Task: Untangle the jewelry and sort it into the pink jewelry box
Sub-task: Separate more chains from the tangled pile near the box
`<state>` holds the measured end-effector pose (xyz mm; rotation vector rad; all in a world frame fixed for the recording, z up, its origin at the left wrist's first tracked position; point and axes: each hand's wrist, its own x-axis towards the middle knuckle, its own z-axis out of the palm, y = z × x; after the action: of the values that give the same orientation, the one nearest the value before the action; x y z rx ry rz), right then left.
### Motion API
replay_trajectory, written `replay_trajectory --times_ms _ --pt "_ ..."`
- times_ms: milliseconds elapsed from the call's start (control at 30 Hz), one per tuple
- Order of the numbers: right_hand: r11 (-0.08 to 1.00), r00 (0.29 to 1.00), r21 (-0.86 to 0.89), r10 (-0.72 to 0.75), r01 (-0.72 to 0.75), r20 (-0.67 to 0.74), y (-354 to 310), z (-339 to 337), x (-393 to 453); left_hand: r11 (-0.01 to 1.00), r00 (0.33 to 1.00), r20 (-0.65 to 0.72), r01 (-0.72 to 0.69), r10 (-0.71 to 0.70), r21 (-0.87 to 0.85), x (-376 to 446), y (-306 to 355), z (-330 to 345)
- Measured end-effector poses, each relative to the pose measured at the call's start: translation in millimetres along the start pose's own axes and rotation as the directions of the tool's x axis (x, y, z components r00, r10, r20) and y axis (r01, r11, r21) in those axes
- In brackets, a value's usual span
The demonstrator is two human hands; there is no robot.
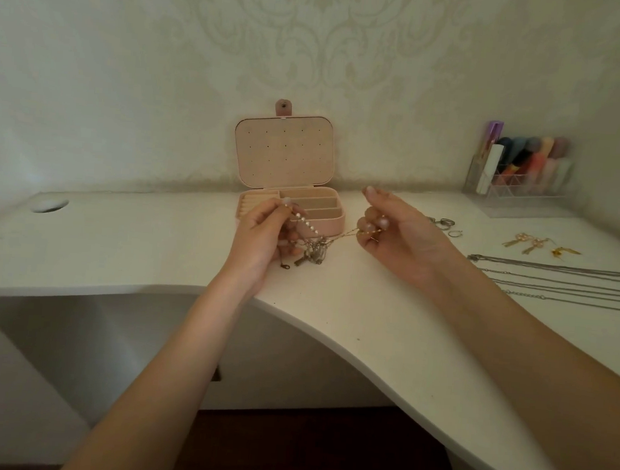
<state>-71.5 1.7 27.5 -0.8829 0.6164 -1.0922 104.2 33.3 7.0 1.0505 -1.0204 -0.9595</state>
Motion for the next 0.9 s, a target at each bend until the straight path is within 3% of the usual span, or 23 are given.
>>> replay_trajectory --times_ms 100,233,267,333,400,433,633,767,900 --pt "0.999 0.999 -0.027 0.044 -0.044 0.024 -5.6 -2.5 -3.3 1.0 1.0 -0.002 0.001 -0.001 -0.02 -0.5 1.9 -0.7" --pt "0.914 0.999 -0.405 0.026 -0.007 0.041 -3.5 -2.6 -4.5 0.999 0.999 -0.01 -0.033 0.034 0.018 -1.1 0.8 -1.2" --pt "0.857 0.999 -0.515 0.011 0.016 0.048 -2.9 -2.2 -5.5 0.999 0.999 -0.025 -0.031 0.031 0.017 -0.5 0.4 -1.4" --pt "0.623 0.995 -0.777 -0.04 0.095 0.09 -2.1 -3.2 -7.2 1.0 0.997 -0.079 -0.005 0.003 -0.027 1.7 0.3 -2.4" --pt "0.412 0.983 -0.893 -0.045 0.179 0.177 -0.5 -3.2 -9.1 0.998 0.994 -0.11 0.014 -0.021 -0.066 3.7 0.1 -3.3" --pt "0.378 0.979 -0.904 -0.048 0.2 0.197 0.0 -3.1 -9.4 0.998 0.993 -0.112 0.019 -0.026 -0.066 4.1 -0.3 -3.4" --pt "0.356 0.965 -0.907 -0.21 0.227 0.159 -2.5 -7.2 -6.6 1.0 0.984 -0.178 -0.009 0.01 0.007 3.9 -2.1 -2.0" --pt "0.466 0.963 -0.86 -0.251 0.208 0.097 -0.6 -5.4 -5.2 0.988 0.958 -0.266 -0.074 0.108 0.135 3.7 -6.6 -3.6" --pt "0.589 0.978 -0.788 -0.193 0.177 0.076 0.6 2.4 -6.1 0.943 0.96 -0.191 -0.14 0.204 0.301 4.7 -10.8 -5.9"
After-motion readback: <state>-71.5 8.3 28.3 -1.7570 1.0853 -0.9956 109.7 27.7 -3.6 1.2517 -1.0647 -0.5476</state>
